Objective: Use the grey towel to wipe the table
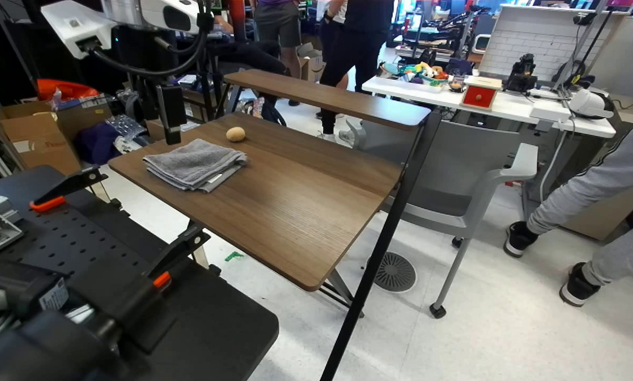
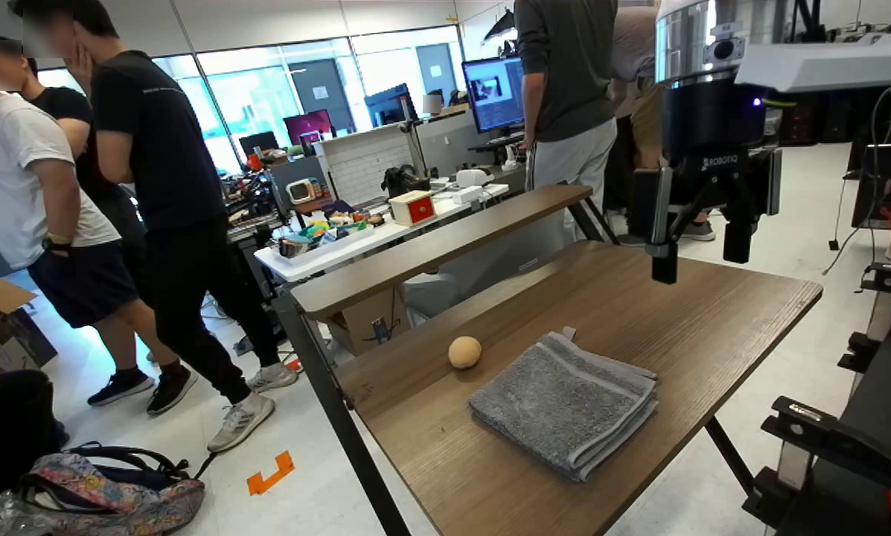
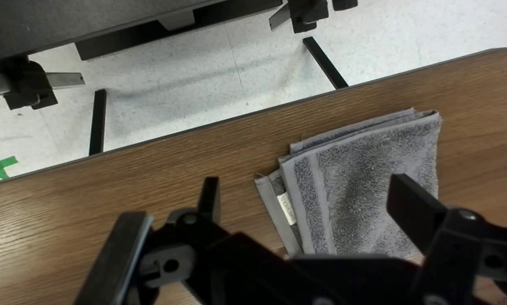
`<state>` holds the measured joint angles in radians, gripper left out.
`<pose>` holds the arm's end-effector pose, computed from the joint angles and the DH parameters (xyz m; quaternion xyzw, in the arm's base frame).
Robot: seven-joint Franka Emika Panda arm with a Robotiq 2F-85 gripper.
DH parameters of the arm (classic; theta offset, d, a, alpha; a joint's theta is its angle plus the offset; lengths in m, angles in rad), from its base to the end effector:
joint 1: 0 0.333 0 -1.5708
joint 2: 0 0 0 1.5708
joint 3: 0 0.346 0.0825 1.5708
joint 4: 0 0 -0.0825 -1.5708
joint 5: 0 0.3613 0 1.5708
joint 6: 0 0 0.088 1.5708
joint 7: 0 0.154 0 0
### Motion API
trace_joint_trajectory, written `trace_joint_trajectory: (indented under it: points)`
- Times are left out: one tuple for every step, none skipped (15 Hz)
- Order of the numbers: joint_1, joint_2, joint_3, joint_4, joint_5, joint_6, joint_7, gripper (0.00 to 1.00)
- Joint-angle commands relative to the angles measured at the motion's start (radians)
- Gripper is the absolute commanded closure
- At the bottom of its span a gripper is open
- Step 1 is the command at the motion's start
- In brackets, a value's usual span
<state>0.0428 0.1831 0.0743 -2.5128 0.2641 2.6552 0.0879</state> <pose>0.4528 0.0528 0.2104 -0.9922 0.1036 0.0273 0.0634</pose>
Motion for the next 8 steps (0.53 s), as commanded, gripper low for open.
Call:
trace_joint_trajectory:
  points:
    - [-0.001,-0.001,0.001,0.003,-0.002,-0.002,0.001,0.0]
    - [-0.002,-0.014,-0.004,-0.009,-0.013,0.005,-0.001,0.0]
    - [-0.003,-0.01,0.001,-0.013,-0.005,0.045,-0.016,0.0]
    - [0.0,0.001,0.004,-0.004,0.001,0.056,-0.012,0.0]
    - [-0.003,0.025,0.021,0.023,0.034,0.095,-0.037,0.0]
    - [-0.003,0.048,0.037,0.058,0.069,0.105,-0.033,0.0]
    - [-0.001,0.075,0.051,0.095,0.094,0.116,-0.02,0.0]
    - [0.004,0.106,0.059,0.133,0.104,0.125,0.003,0.0]
